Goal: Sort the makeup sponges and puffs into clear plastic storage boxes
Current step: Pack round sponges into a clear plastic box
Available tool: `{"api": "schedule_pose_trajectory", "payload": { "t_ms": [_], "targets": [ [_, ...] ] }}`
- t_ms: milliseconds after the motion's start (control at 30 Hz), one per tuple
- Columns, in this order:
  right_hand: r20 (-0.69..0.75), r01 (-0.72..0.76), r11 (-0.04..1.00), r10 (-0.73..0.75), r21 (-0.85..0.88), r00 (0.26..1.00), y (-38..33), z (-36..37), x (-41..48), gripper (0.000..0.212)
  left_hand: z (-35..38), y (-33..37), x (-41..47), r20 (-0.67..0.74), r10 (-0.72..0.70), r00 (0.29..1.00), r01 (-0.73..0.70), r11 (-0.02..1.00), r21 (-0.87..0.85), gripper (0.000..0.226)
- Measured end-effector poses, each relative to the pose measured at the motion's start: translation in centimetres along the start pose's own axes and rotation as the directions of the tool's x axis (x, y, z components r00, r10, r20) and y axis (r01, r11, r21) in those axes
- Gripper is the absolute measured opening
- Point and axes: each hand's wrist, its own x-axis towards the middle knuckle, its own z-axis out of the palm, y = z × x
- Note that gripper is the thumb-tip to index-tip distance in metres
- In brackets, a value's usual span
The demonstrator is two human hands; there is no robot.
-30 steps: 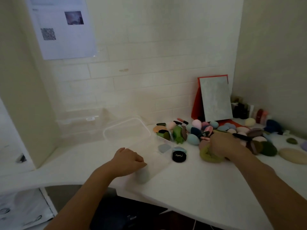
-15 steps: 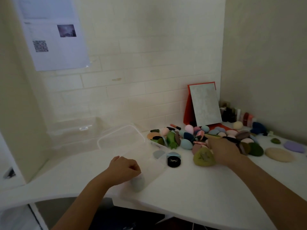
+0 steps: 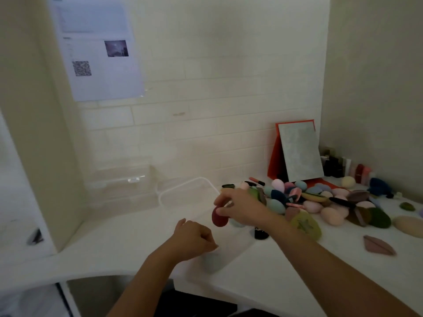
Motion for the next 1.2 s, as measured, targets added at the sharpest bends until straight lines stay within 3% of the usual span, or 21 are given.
{"api": "schedule_pose_trajectory", "payload": {
  "t_ms": [67, 167, 267, 367, 633, 733, 867, 967, 1200],
  "targets": [
    [-0.005, -0.043, 0.998, 0.043, 0.036, 0.999, -0.4, 2.1, 0.9, 0.023, 0.2, -0.2, 0.1, -0.010, 0.001, 1.000, -0.001, 0.998, -0.063, 0.013],
    [0.018, -0.154, 0.986, 0.153, 0.063, 0.988, -0.7, 3.5, 1.9, 0.022, 0.3, -0.6, 0.2, -0.039, 0.028, 0.999, -0.032, 0.995, -0.092, 0.019],
    [0.050, -0.231, 0.973, 0.231, -0.005, 0.972, -0.4, 3.5, 2.2, 0.026, 0.2, -0.8, 0.3, -0.022, 0.047, 0.999, -0.049, 0.991, -0.126, 0.016],
    [0.065, -0.217, 0.976, 0.218, -0.030, 0.974, 0.4, 3.8, 2.0, 0.023, 0.2, -0.9, 0.5, -0.006, 0.078, 0.997, -0.078, 0.987, -0.142, 0.015],
    [0.017, -0.198, 0.975, 0.197, 0.101, 0.980, 1.4, 4.4, 1.5, 0.006, 0.3, -1.0, 0.4, -0.061, 0.152, 0.986, -0.161, 0.966, -0.200, 0.009],
    [0.034, -0.249, 0.961, 0.246, 0.121, 0.969, 1.5, 4.5, 1.7, 0.012, 0.7, -0.9, 0.4, -0.129, 0.109, 0.986, -0.127, 0.983, -0.136, 0.012],
    [0.109, -0.338, 0.915, 0.321, 0.219, 0.941, 1.8, 4.2, 1.7, 0.009, 0.8, -0.8, 0.5, -0.098, 0.046, 0.994, -0.052, 0.997, -0.057, 0.034],
    [0.105, -0.337, 0.899, 0.320, 0.279, 0.942, 1.9, 4.0, 1.4, 0.017, 0.7, -0.6, 0.5, -0.061, 0.063, 0.996, -0.062, 0.998, 0.025, 0.037],
    [0.105, -0.318, 0.929, 0.303, 0.191, 0.947, 1.2, 3.9, 1.4, 0.019, 0.4, -0.3, 0.5, 0.000, 0.071, 0.997, -0.070, 0.994, 0.083, 0.036]
  ]
}}
